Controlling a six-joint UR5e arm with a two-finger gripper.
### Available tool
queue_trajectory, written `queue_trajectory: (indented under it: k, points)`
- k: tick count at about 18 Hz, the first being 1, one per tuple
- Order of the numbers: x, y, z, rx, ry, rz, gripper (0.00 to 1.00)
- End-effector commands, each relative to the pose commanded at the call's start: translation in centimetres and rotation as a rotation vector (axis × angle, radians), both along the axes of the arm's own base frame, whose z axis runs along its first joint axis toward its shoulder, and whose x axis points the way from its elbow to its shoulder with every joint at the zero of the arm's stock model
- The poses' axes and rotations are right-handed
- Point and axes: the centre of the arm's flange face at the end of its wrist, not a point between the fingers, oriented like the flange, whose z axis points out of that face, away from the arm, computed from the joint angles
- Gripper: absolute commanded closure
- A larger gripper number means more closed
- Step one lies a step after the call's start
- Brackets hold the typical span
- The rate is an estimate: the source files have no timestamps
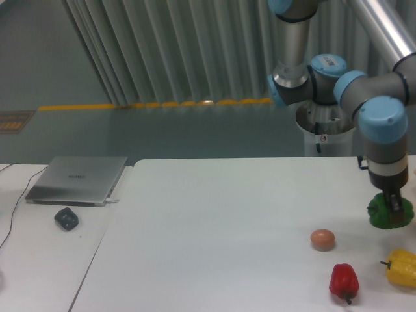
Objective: Place the green peppers in a basket
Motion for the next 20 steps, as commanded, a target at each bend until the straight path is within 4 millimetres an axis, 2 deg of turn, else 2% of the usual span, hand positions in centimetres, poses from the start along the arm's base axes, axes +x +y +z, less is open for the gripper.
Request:
queue_trajectory:
  k: [3,5,8,11,17,20]
  points:
    - [-1.4,-1.5,0.9,0.008,0.01,-0.004,0.66]
    - [-1.8,-1.8,1.1,0.038,0.005,0.017,0.66]
    - [-3.0,-2.7,1.0,0.15,-0.045,0.148,0.66]
    - [-3.8,-3.7,1.3,0.167,-0.038,0.227,0.65]
    - [-8.0,-9.2,1.4,0.173,-0.028,0.328,0.65]
    - [-9.2,-11.3,0.7,0.154,-0.045,0.234,0.61]
